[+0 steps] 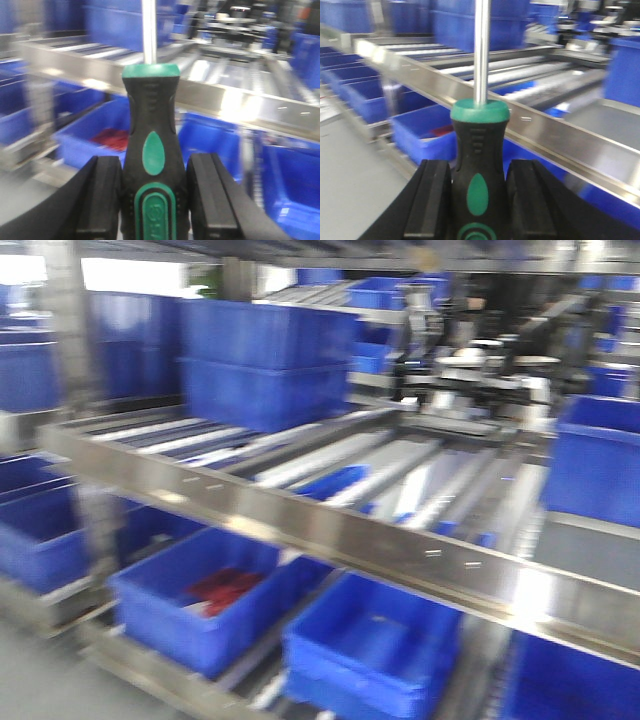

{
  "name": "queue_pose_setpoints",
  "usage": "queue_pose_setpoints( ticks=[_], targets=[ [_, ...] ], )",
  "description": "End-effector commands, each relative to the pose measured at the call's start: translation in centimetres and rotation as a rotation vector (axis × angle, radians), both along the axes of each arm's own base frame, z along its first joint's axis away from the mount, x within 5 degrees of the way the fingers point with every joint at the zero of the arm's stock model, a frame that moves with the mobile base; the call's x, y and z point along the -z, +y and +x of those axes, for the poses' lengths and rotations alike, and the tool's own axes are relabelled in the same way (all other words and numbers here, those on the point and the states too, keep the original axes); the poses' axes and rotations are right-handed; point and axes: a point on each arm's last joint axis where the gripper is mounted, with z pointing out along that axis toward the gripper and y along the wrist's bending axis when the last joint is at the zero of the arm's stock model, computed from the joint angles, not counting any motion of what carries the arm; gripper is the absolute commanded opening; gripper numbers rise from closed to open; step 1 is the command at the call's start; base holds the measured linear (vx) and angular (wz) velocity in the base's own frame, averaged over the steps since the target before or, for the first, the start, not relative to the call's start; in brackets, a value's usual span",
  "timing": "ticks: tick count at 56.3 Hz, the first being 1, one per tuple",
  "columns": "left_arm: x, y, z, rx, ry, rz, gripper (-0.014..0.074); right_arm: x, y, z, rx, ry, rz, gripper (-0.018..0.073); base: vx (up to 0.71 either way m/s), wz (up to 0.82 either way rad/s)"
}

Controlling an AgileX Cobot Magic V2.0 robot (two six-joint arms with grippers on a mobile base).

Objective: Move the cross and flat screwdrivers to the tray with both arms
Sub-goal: 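Drive up to the grey metal tray and stop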

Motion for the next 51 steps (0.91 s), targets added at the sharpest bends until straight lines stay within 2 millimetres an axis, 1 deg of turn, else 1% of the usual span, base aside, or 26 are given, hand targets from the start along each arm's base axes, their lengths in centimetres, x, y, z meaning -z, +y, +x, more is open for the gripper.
queue_pose_setpoints(
  ticks=[1, 17, 30, 41, 51],
  targets=[
    [-1.42, -0.06, 0.18, 0.001, -0.098, -0.031, 0.0003, -1.7, -0.12, 0.07, 0.016, -0.113, 0.026, -0.0008, 0.23, -0.81],
    [-1.42, -0.06, 0.18, 0.001, -0.098, -0.031, 0.0003, -1.7, -0.12, 0.07, 0.016, -0.113, 0.026, -0.0008, 0.21, -0.8],
    [-1.42, -0.06, 0.18, 0.001, -0.098, -0.031, 0.0003, -1.7, -0.12, 0.07, 0.016, -0.113, 0.026, -0.0008, 0.18, -0.67],
    [-1.42, -0.06, 0.18, 0.001, -0.098, -0.031, 0.0003, -1.7, -0.12, 0.07, 0.016, -0.113, 0.026, -0.0008, 0.18, -0.47],
    [-1.42, -0.06, 0.18, 0.001, -0.098, -0.031, 0.0003, -1.7, -0.12, 0.07, 0.016, -0.113, 0.026, -0.0008, 0.22, -0.23]
  ],
)
